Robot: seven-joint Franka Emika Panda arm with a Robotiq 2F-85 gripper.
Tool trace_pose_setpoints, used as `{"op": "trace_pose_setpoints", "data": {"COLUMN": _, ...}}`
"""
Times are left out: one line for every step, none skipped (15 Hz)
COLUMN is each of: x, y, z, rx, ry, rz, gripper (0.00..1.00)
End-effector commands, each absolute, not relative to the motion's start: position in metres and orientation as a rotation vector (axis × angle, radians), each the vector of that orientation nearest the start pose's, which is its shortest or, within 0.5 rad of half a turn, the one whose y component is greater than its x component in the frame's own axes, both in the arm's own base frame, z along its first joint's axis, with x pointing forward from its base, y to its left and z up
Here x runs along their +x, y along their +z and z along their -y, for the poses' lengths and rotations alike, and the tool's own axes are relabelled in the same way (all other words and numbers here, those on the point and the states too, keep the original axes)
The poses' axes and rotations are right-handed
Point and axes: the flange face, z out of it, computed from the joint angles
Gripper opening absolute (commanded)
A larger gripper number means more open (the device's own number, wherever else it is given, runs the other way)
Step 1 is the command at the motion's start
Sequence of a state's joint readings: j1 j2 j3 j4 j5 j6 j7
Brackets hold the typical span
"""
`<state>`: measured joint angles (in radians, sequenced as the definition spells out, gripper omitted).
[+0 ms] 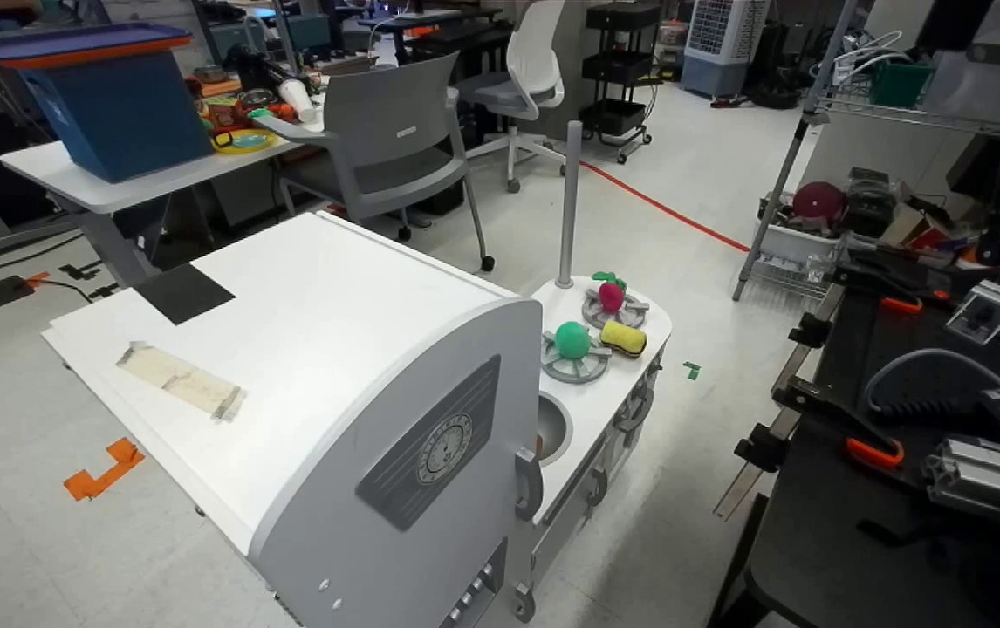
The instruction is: Remove the green plush toy from the left plate on the stove and put it on the counter
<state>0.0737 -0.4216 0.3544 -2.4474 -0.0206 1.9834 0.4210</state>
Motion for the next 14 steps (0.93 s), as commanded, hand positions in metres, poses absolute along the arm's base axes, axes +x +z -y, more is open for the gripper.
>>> {"op": "trace_pose_setpoints", "data": {"x": 0.393, "y": 0.402, "z": -0.163, "rx": -3.301, "ry": -0.034, "rz": 0.051, "gripper": 1.00}}
{"op": "trace_pose_setpoints", "data": {"x": 0.398, "y": 0.383, "z": -0.156, "rx": -3.298, "ry": -0.052, "rz": 0.089, "gripper": 1.00}}
{"op": "trace_pose_setpoints", "data": {"x": 0.403, "y": 0.367, "z": -0.150, "rx": -3.293, "ry": -0.067, "rz": 0.121, "gripper": 1.00}}
{"op": "trace_pose_setpoints", "data": {"x": 0.408, "y": 0.346, "z": -0.142, "rx": -3.285, "ry": -0.059, "rz": 0.134, "gripper": 1.00}}
{"op": "trace_pose_setpoints", "data": {"x": 0.414, "y": 0.325, "z": -0.134, "rx": -3.278, "ry": -0.048, "rz": 0.115, "gripper": 1.00}}
{"op": "trace_pose_setpoints", "data": {"x": 0.420, "y": 0.303, "z": -0.126, "rx": -3.260, "ry": -0.045, "rz": 0.087, "gripper": 1.00}}
{"op": "trace_pose_setpoints", "data": {"x": 0.428, "y": 0.284, "z": -0.118, "rx": -3.249, "ry": -0.046, "rz": 0.095, "gripper": 1.00}}
{"op": "trace_pose_setpoints", "data": {"x": 0.438, "y": 0.263, "z": -0.108, "rx": -3.246, "ry": -0.027, "rz": 0.059, "gripper": 1.00}}
{"op": "trace_pose_setpoints", "data": {"x": 0.447, "y": 0.245, "z": -0.100, "rx": -3.240, "ry": -0.005, "rz": 0.032, "gripper": 1.00}}
{"op": "trace_pose_setpoints", "data": {"x": 0.457, "y": 0.224, "z": -0.088, "rx": -3.242, "ry": 0.018, "rz": -0.003, "gripper": 1.00}}
{"op": "trace_pose_setpoints", "data": {"x": 0.466, "y": 0.209, "z": -0.081, "rx": -3.245, "ry": 0.030, "rz": -0.031, "gripper": 1.00}}
{"op": "trace_pose_setpoints", "data": {"x": 0.477, "y": 0.187, "z": -0.069, "rx": -3.255, "ry": 0.060, "rz": -0.089, "gripper": 1.00}}
{"op": "trace_pose_setpoints", "data": {"x": 0.488, "y": 0.171, "z": -0.061, "rx": -3.258, "ry": 0.079, "rz": -0.135, "gripper": 1.00}}
{"op": "trace_pose_setpoints", "data": {"x": 0.499, "y": 0.152, "z": -0.051, "rx": -3.272, "ry": 0.104, "rz": -0.199, "gripper": 1.00}}
